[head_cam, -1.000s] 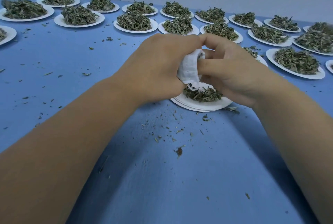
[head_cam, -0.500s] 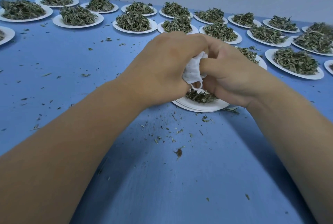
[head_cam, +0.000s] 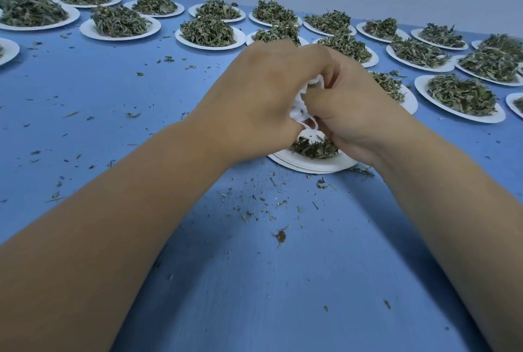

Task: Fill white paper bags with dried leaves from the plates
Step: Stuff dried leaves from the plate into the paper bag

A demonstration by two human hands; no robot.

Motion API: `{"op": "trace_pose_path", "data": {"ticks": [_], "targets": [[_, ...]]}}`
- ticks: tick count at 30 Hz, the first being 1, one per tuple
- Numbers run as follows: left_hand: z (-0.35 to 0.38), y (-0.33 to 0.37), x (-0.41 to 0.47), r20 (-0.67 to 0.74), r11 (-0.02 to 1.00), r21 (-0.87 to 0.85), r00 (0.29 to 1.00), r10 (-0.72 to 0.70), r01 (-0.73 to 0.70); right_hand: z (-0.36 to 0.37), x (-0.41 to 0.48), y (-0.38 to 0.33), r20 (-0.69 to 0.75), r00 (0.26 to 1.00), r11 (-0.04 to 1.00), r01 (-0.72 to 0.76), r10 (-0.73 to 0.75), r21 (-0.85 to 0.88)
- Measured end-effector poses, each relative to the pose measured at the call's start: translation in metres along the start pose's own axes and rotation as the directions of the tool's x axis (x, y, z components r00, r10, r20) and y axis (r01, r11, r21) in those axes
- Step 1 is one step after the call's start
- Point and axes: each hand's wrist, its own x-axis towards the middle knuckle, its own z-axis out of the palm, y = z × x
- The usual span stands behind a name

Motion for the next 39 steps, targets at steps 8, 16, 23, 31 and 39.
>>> {"op": "trace_pose_path", "data": {"ticks": [8, 16, 23, 31, 39], "targets": [[0.007, -0.025, -0.009, 0.037, 0.929, -0.220, 0.954, -0.298, 0.299, -0.004, 0.001, 0.000, -0.162, 0.984, 0.997, -0.076, 0.077, 0.010], [0.004, -0.031, -0.011, 0.022, 0.882, -0.216, 0.905, -0.425, 0.419, -0.007, -0.001, -0.002, -0.165, 0.986, 0.984, -0.055, 0.027, -0.168], [0.000, -0.043, -0.010, -0.010, 0.803, -0.187, 0.817, -0.577, 0.565, -0.022, -0.002, -0.004, -0.269, 0.962, 0.983, -0.087, 0.042, -0.159], [0.001, -0.057, -0.010, 0.035, 0.587, -0.412, 0.656, -0.754, 0.697, -0.038, -0.020, 0.004, 0.075, 0.989, 0.591, -0.017, 0.131, -0.807], [0.014, -0.045, -0.012, 0.068, 0.678, -0.311, 0.728, -0.683, 0.666, -0.017, -0.007, 0.022, 0.106, 0.994, 0.508, 0.087, 0.007, -0.857]]}}
